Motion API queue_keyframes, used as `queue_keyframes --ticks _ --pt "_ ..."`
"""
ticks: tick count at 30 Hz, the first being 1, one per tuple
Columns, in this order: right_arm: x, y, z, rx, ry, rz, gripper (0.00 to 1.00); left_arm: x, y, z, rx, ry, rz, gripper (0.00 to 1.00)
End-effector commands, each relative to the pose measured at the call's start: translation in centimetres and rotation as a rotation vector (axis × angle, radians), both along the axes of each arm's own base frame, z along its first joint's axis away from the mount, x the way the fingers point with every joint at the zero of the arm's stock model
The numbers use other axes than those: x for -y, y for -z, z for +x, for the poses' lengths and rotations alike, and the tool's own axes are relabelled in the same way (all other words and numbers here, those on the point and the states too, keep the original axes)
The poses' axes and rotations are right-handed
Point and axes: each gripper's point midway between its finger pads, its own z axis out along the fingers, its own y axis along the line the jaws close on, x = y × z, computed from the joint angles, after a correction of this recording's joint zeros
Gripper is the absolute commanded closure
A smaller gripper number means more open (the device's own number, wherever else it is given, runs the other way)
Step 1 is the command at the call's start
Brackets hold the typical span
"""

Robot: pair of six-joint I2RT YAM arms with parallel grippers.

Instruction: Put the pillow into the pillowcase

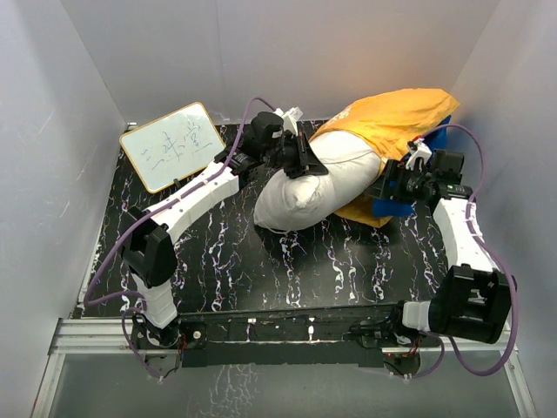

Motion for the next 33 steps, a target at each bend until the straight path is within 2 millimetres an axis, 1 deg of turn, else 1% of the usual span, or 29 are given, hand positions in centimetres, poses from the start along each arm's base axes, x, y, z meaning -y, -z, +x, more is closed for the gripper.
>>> queue_keyframes --ticks 1,2,3,5,6,7,9,10,11,12,13,14,15,16,17,18,19,21,22,23,24,25,26,27,29,30,31,32,33 --pt "0.5 -0.1 3.1 0.077 0.071 -0.052 0.26 0.0 -9.1 -2.2 0.122 0.067 -0.213 1.0" --pt "0.8 -0.1 3.9 0.092 0.095 -0.075 0.26 0.0 -9.2 -2.3 0.122 0.068 -0.216 1.0" --pt "1.0 -0.3 4.6 0.115 0.106 -0.084 0.28 0.0 -9.2 -2.3 0.119 0.069 -0.217 1.0" --pt "1.8 -1.1 6.0 0.173 0.149 -0.122 0.36 0.0 -9.2 -2.4 0.117 0.07 -0.222 1.0" --pt "2.1 -1.5 6.6 0.2 0.166 -0.145 0.41 -0.1 -9.2 -2.4 0.116 0.068 -0.224 1.0" --pt "2.6 -2.0 7.1 0.225 0.183 -0.17 0.52 -0.1 -9.2 -2.4 0.115 0.067 -0.225 1.0" --pt "3.2 -3.2 7.7 0.264 0.192 -0.215 0.8 -0.2 -9.2 -2.5 0.117 0.063 -0.224 1.0" --pt "3.3 -4.0 7.7 0.287 0.181 -0.233 0.88 -0.3 -9.2 -2.4 0.118 0.059 -0.223 1.0" --pt "3.2 -4.9 7.5 0.313 0.158 -0.253 0.92 -0.4 -9.2 -2.3 0.118 0.055 -0.222 1.0" --pt "2.7 -6.0 7.1 0.352 0.117 -0.262 0.92 -0.6 -9.3 -2.2 0.122 0.051 -0.223 1.0" --pt "1.8 -7.4 6.6 0.409 0.054 -0.262 0.92 -0.8 -9.3 -2.1 0.122 0.048 -0.225 1.0" --pt "0.5 -9.3 5.9 0.485 -0.034 -0.255 0.92 -1.0 -9.5 -2.0 0.123 0.047 -0.235 1.0" --pt "-1.2 -11.7 4.8 0.572 -0.141 -0.231 0.92 -1.3 -9.8 -1.9 0.119 0.044 -0.251 1.0" --pt "-2.7 -14.4 3.8 0.663 -0.238 -0.198 0.92 -1.8 -10.0 -1.4 0.116 0.034 -0.267 1.0" --pt "-4.4 -17.5 2.8 0.747 -0.331 -0.144 0.92 -2.3 -10.5 -1.1 0.117 0.027 -0.287 1.0" --pt "-6.2 -20.3 1.9 0.796 -0.42 -0.076 0.92 -2.8 -10.8 -0.7 0.117 0.019 -0.303 1.0" --pt "-8.0 -23.4 1.1 0.835 -0.505 -0.017 0.92 -3.2 -11.0 -0.3 0.118 0.011 -0.312 1.0" --pt "-11.8 -28.2 0.0 0.864 -0.685 0.094 0.92 -4.2 -11.1 0.6 0.122 -0.011 -0.309 1.0" --pt "-14.0 -30.9 -1.0 0.909 -0.782 0.137 0.92 -4.5 -11.0 1.0 0.123 -0.018 -0.305 1.0" --pt "-15.6 -32.3 -1.8 0.929 -0.838 0.186 0.92 -4.9 -10.5 1.4 0.119 -0.027 -0.298 1.0" --pt "-17.0 -33.0 -2.4 0.93 -0.875 0.233 0.92 -5.3 -9.8 1.8 0.107 -0.041 -0.29 1.0" --pt "-18.1 -33.0 -2.6 0.891 -0.903 0.282 0.92 -5.7 -9.0 2.1 0.092 -0.052 -0.283 1.0" --pt "-19.1 -32.2 -2.0 0.856 -0.918 0.305 0.92 -6.0 -8.0 2.2 0.077 -0.057 -0.281 1.0" --pt "-19.8 -30.7 -1.1 0.814 -0.908 0.315 0.92 -6.2 -7.0 2.1 0.057 -0.063 -0.283 1.0" --pt "-20.6 -26.4 1.8 0.698 -0.846 0.307 0.92 -6.4 -5.0 1.7 0.018 -0.061 -0.297 1.0" --pt "-21.0 -23.8 2.4 0.618 -0.833 0.307 0.92 -6.5 -3.9 1.4 0.001 -0.064 -0.299 1.0" --pt "-21.3 -21.7 2.7 0.58 -0.833 0.294 0.92 -6.8 -2.4 1.2 -0.025 -0.078 -0.289 1.0" --pt "-21.7 -19.7 2.7 0.536 -0.835 0.272 0.92 -7.2 -1.2 1.0 -0.042 -0.094 -0.28 1.0" --pt "-22.1 -18.0 2.4 0.5 -0.847 0.245 0.92 -7.7 0.5 0.7 -0.07 -0.115 -0.263 1.0"
